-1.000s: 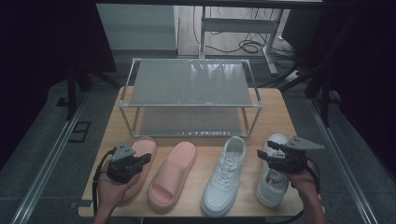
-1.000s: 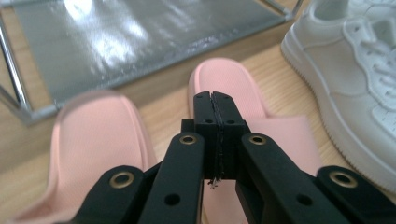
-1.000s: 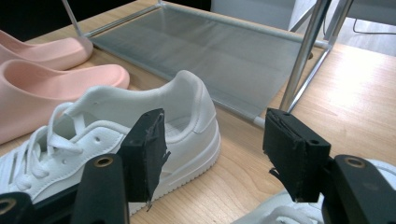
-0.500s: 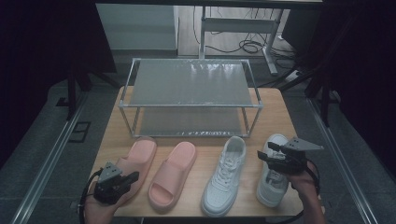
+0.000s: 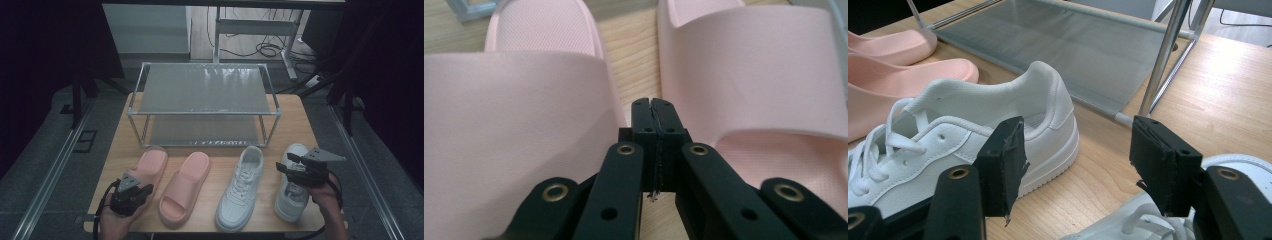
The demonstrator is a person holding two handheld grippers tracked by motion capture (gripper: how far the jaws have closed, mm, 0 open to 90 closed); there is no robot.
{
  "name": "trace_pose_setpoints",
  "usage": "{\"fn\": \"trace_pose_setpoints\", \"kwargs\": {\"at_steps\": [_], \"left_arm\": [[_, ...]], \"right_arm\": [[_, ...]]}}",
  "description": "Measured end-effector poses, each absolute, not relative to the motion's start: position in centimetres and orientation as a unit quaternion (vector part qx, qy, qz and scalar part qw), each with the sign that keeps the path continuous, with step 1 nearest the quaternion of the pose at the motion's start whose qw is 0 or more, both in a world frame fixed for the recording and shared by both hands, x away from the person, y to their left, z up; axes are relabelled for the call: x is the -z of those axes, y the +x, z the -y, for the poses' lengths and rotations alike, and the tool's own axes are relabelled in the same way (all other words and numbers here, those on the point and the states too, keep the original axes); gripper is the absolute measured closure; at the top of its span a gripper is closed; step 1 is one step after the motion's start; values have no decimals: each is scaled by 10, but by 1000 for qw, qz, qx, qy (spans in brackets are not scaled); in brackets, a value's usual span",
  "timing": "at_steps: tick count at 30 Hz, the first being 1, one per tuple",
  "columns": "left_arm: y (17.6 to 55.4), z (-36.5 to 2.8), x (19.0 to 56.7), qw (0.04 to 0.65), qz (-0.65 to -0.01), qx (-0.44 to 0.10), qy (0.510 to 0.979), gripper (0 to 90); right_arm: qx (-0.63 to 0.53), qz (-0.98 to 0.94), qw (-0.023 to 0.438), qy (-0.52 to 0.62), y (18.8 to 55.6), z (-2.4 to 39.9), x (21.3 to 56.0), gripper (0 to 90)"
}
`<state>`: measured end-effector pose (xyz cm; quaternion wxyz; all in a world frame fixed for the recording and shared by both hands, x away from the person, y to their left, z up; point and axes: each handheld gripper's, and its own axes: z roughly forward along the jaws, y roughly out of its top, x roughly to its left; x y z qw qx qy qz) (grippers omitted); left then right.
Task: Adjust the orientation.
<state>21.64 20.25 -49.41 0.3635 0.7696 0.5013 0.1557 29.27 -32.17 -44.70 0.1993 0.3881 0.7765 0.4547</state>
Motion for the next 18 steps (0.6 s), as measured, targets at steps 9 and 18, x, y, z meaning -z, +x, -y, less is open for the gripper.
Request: {"fn": "trace_pose_setpoints", "kwargs": {"at_steps": [9, 18], "left_arm": [[213, -211, 499, 354, -511, -155, 768, 900], [209, -217, 499, 351, -516, -156, 766, 900]], "right_arm": [[-449, -778, 202, 389, 293, 321, 449, 396], [-449, -777, 202, 393, 292, 324, 449, 396]]}}
